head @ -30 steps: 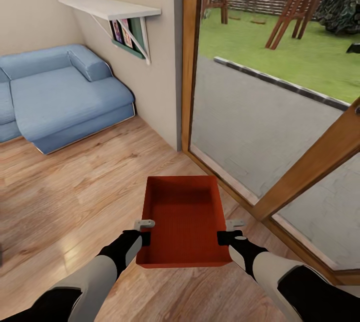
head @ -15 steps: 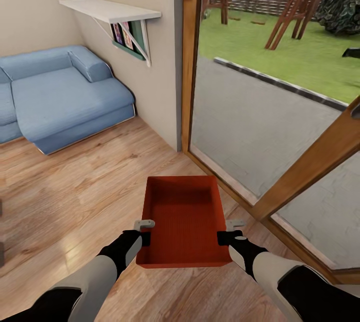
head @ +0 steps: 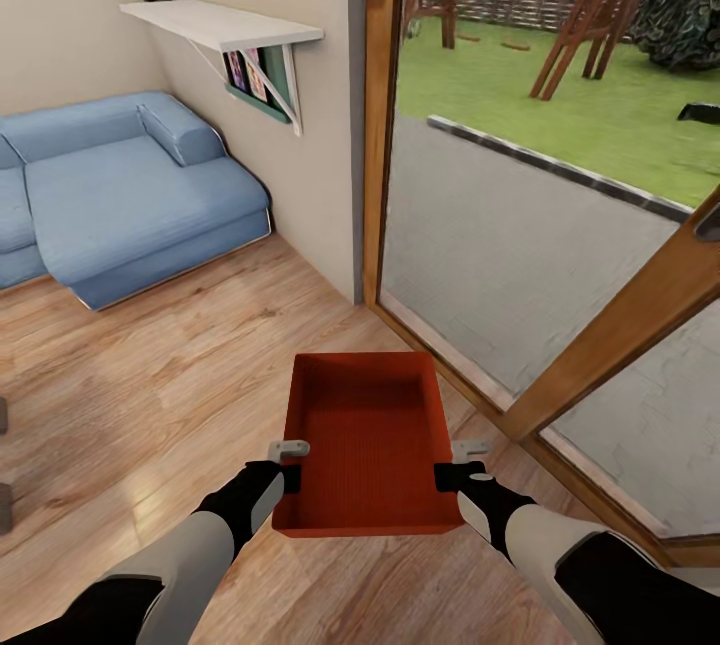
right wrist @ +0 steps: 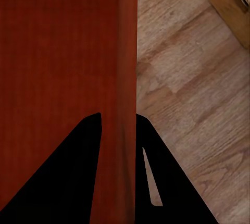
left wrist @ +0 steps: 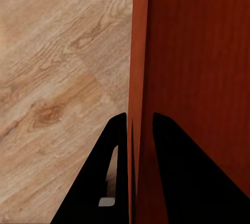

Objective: Move the two storage containers from the living room to the garage. In the garage, place one container on the floor and stack the other container on top of it (either order is fine).

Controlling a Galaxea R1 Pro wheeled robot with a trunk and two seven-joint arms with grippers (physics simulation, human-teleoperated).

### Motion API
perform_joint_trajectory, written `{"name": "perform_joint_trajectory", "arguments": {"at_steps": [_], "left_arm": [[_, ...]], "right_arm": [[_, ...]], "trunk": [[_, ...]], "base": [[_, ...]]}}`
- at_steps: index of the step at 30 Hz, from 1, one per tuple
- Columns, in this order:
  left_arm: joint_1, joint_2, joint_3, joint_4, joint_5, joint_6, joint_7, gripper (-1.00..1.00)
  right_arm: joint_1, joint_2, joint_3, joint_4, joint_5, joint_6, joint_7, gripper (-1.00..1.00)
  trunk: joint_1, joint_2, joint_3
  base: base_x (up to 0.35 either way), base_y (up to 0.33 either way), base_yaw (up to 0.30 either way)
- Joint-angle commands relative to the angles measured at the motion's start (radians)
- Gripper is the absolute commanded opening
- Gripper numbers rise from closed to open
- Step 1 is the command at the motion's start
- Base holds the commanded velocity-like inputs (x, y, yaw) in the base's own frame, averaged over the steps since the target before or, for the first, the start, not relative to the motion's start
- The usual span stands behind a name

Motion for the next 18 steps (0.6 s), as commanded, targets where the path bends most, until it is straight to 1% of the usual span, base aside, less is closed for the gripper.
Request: {"name": "perform_joint_trajectory", "arguments": {"at_steps": [1,18], "left_arm": [[0.000,0.001,-0.004,0.001,-0.014,0.009,0.028,-1.00],[0.000,0.000,-0.004,0.001,-0.014,0.009,0.028,-1.00]], "right_arm": [[-0.001,-0.002,0.009,0.000,-0.009,-0.006,-0.005,-1.00],[-0.001,-0.002,0.009,0.000,-0.009,-0.006,-0.005,-1.00]], "trunk": [[-0.004,0.006,0.002],[-0.069,0.125,0.055]], "base": [[0.000,0.000,0.000],[0.000,0.000,0.000]]}}
